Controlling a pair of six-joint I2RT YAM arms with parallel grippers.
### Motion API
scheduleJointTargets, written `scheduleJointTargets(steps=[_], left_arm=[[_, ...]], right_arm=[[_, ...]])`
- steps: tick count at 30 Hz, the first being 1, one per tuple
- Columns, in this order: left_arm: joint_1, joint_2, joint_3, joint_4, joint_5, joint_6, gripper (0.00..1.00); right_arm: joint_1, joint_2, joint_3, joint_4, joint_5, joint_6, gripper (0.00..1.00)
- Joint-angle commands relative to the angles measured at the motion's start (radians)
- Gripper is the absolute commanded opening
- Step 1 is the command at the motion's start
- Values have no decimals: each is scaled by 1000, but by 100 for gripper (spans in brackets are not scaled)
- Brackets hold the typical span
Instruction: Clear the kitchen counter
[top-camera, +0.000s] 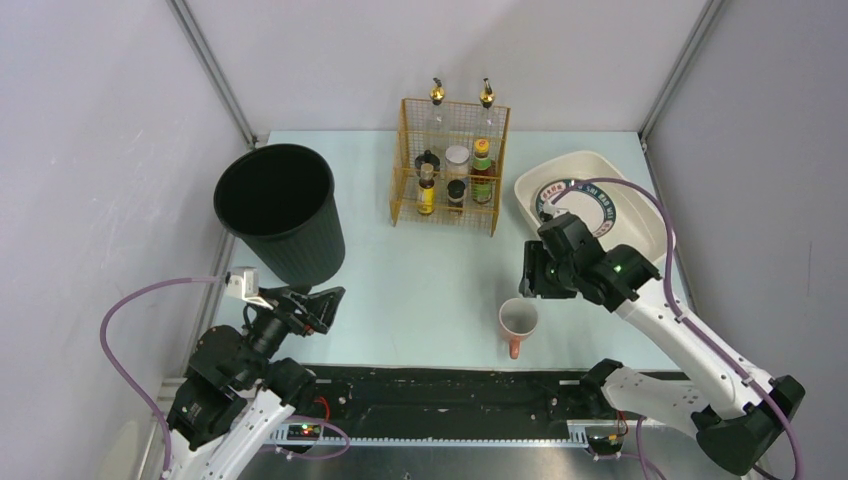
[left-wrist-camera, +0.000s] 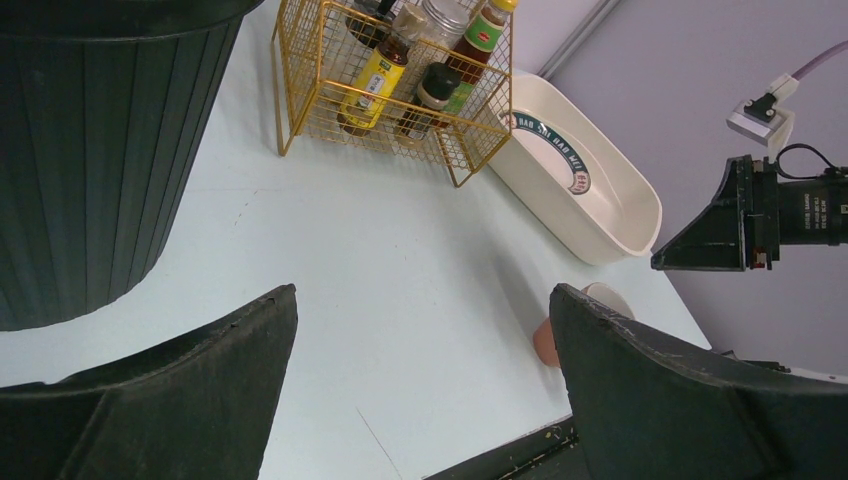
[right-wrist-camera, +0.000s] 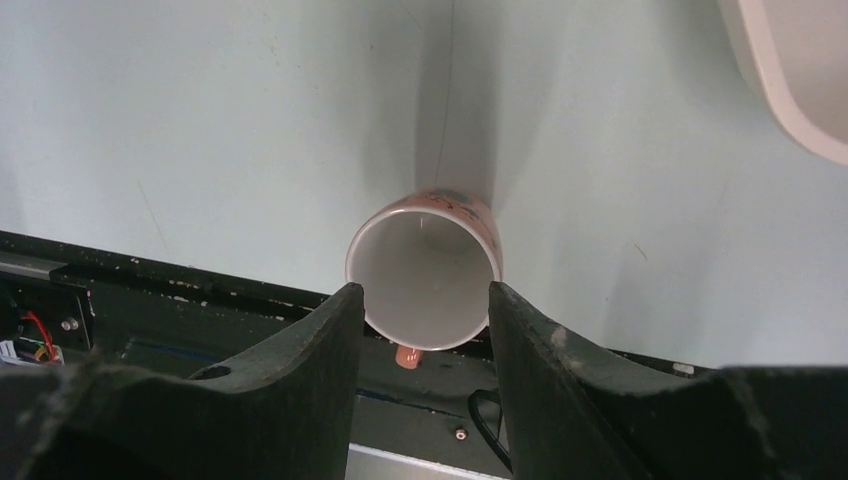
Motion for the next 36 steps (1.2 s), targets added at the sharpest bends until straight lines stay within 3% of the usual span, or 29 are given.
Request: scheduleJointTargets(steps=[1,18,28,31,36], left_arm=[[5,-155,-4,29,3,4,100],[5,-142,-5,29,-15,2,100],[6,-150,-5,29,-22,1,100],[5,-152,-5,28,-22,2,100],[6,-155,-5,28,-22,1,100]], right_arm=[[21,-13,-16,-27,49,51,53],[40,0,-217,48,0,88,53],[33,59,-293,166,-5,102,45],[32,73,-297,186,-10,106,36],[24,76,-297,198,-13,106,12]])
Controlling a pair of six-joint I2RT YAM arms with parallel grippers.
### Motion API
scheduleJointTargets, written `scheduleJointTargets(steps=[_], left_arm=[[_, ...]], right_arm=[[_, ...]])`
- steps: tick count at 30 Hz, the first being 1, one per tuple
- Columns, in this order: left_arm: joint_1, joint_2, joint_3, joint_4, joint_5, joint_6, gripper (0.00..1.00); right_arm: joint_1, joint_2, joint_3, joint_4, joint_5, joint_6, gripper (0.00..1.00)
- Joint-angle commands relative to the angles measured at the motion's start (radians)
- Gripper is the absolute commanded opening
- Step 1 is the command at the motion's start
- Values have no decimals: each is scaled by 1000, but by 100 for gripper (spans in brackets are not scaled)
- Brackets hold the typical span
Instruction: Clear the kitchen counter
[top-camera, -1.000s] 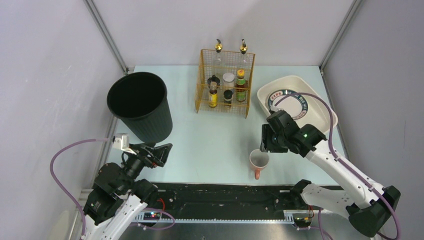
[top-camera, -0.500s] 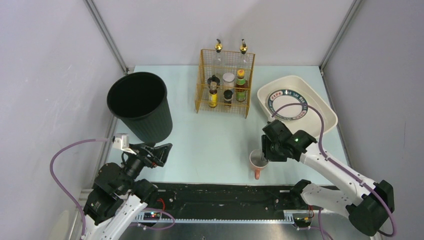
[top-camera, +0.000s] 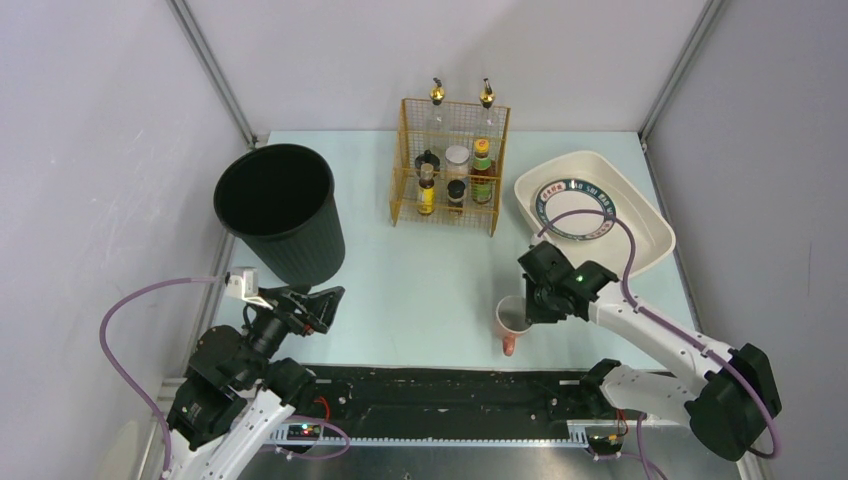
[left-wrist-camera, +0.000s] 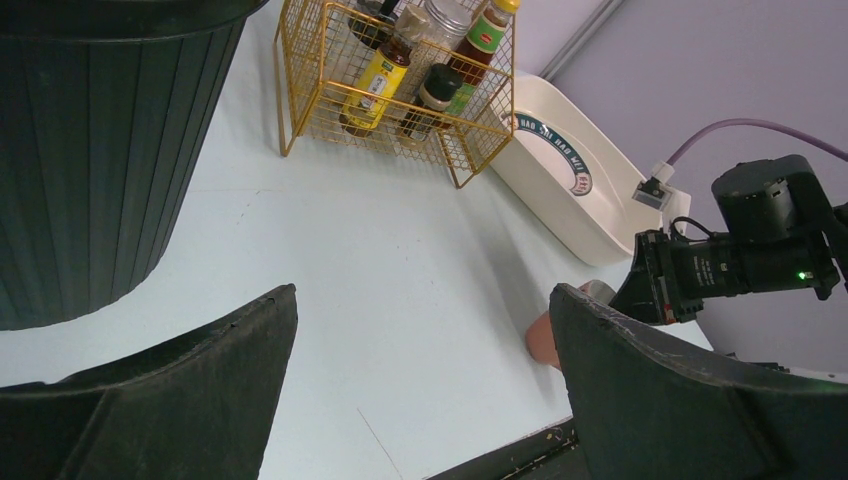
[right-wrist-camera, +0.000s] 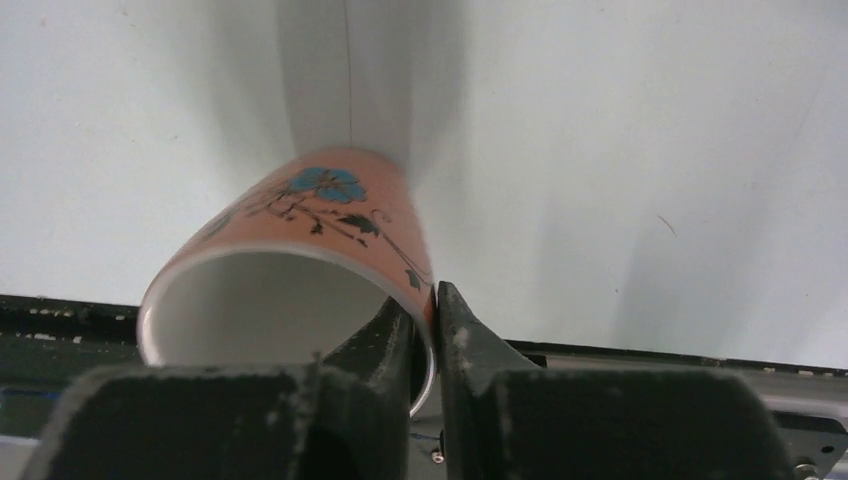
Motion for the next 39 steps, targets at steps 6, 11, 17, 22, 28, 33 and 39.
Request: scheduleJointTargets(steps=[6,11,17,22,28,33,39], left_arm=[[5,-162,-5,29,-15,1,100],[6,-161,-5,28,-12,0,100],[6,-164,-5,28,-10,1,100],[5,-171,-7,28,-14,-1,100],[5,-169,-6,28,-11,0,100],[5,-159,-5,28,-5,0,100],[5,-157,-4,28,6,4,100]], right_arm=[[-12,-56,22,39,5,22,0],[-55,-117,133,-23,47,1,0],[-226,-121,283,-68,9,-92,0],[-378,-113,382,-56,-27,-150,0],[-590,-81,421,-12,-52,-184,0],[-761,-23,420,51,-82,-174,0],[-839,92,420,111,-6,-184,0]])
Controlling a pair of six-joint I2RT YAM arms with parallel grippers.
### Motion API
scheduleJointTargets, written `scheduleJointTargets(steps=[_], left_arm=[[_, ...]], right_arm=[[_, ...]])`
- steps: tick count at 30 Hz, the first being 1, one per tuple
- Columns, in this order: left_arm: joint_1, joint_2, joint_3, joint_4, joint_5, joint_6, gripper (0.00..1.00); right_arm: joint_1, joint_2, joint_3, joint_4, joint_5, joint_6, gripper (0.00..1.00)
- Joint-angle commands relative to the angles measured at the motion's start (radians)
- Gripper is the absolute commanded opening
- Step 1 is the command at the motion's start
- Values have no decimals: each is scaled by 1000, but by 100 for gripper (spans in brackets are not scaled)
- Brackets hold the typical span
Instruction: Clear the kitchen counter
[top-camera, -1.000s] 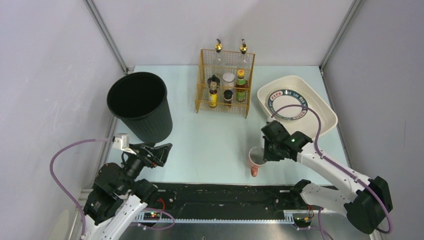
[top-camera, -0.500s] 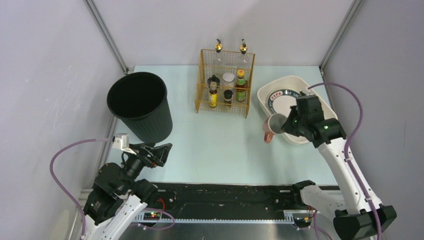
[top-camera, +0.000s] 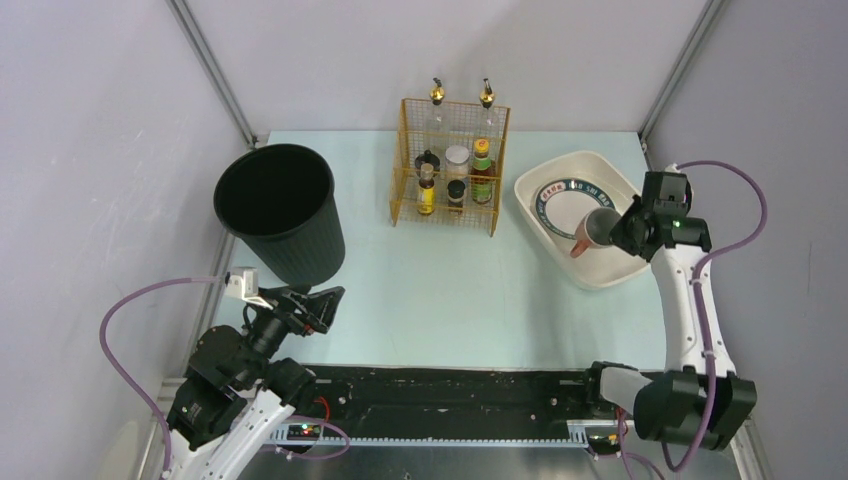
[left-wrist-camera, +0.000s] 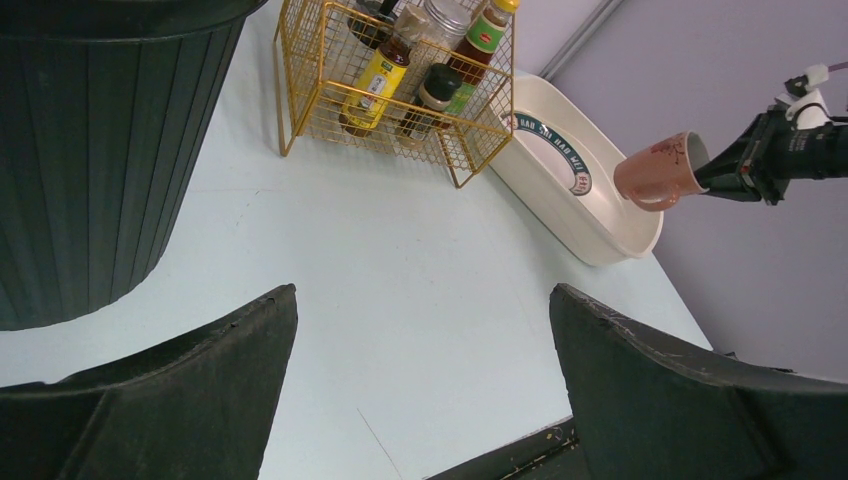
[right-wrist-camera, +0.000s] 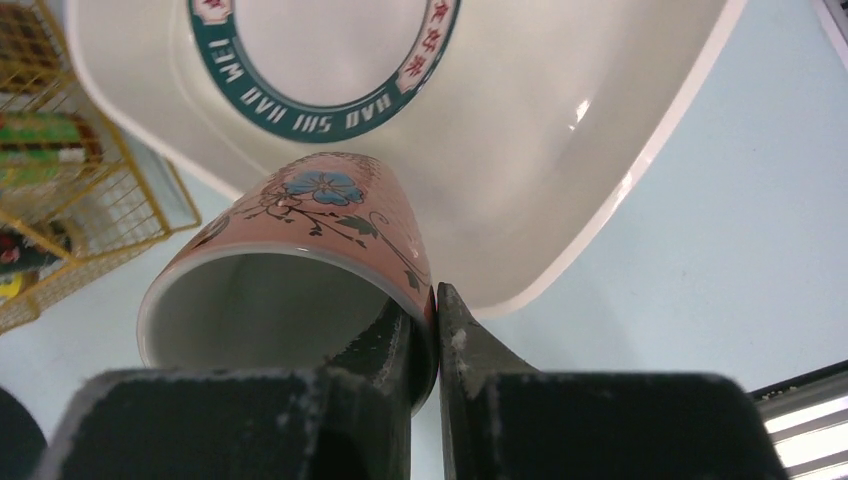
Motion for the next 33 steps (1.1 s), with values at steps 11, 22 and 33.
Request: scheduleJointTargets(steps=[11,22,33], left_arm=[[5,-168,-4,30,8,5,100],[5,-184,-3,30,10,5,100],[5,-211,-4,30,3,3,100]], right_arm=[[-164,197,47,167,109,-37,0],[-188,280,47,163,170,-47,0],[-170,397,49,168,137,-30,0]])
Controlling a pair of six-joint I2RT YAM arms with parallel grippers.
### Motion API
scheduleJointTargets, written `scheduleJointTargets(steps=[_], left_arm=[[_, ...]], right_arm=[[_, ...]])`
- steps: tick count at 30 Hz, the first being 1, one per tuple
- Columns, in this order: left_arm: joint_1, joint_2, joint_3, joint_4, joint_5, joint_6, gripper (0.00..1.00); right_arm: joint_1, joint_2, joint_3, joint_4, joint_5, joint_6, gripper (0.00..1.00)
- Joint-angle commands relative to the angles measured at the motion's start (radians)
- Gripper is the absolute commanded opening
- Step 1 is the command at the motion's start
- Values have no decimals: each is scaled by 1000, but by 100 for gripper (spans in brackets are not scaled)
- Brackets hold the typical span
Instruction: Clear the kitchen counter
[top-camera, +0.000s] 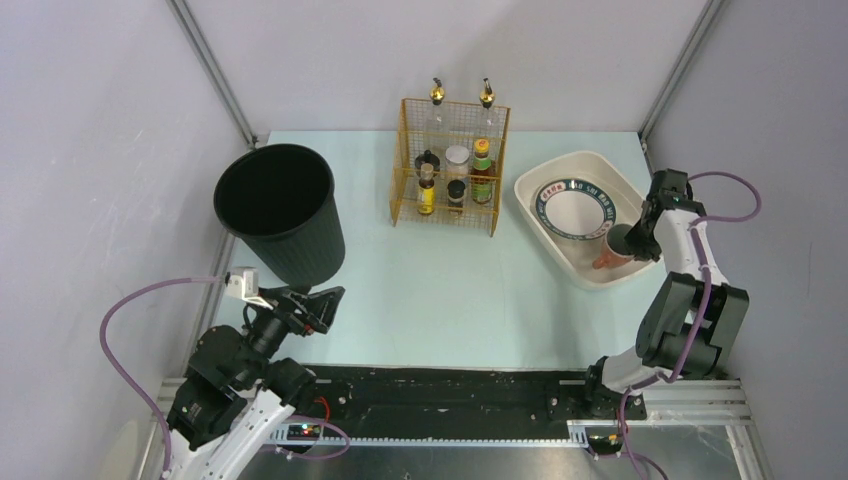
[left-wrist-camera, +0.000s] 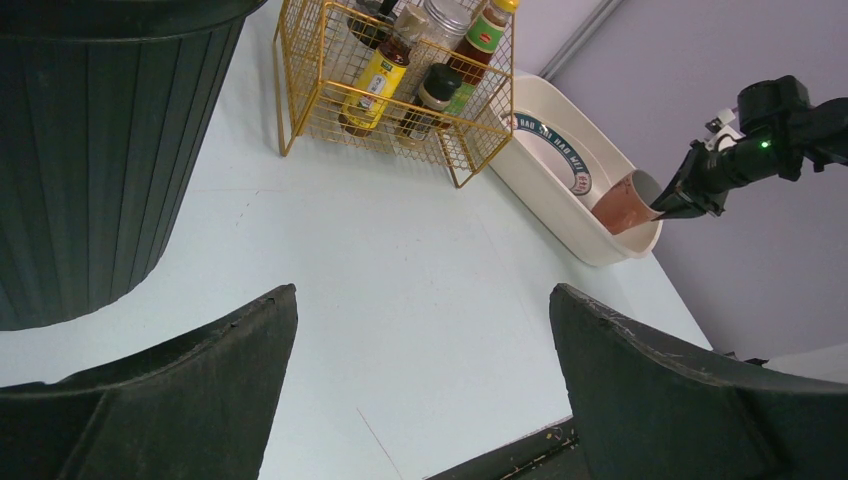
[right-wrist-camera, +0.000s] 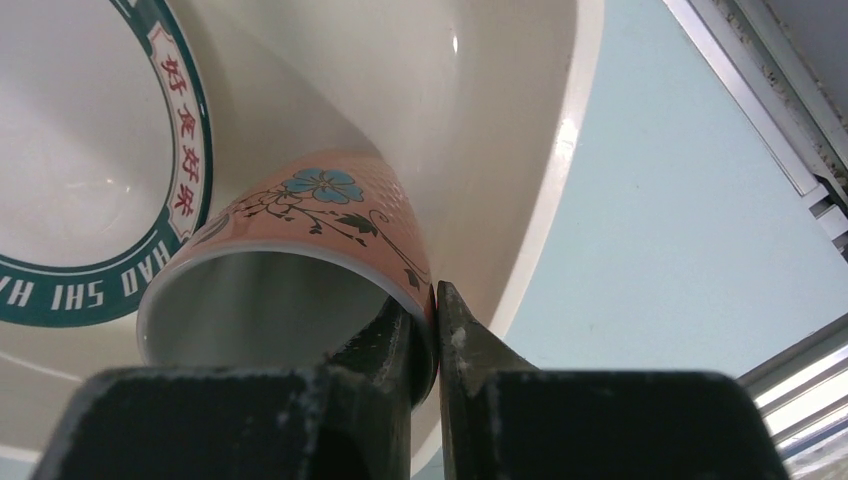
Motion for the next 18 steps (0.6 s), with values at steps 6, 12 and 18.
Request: scheduleJointTargets(steps=[6,12,18], left_arm=[[5,-218,-4,28,9,3,100],[6,-223,-4,29,15,3,100],[5,-222,-3,29,16,4,100]], right_arm=[[23,73,48,49,-10,19,0],[25,95,48,52,-16,11,21],[21,87,53,42,-27,7,48]])
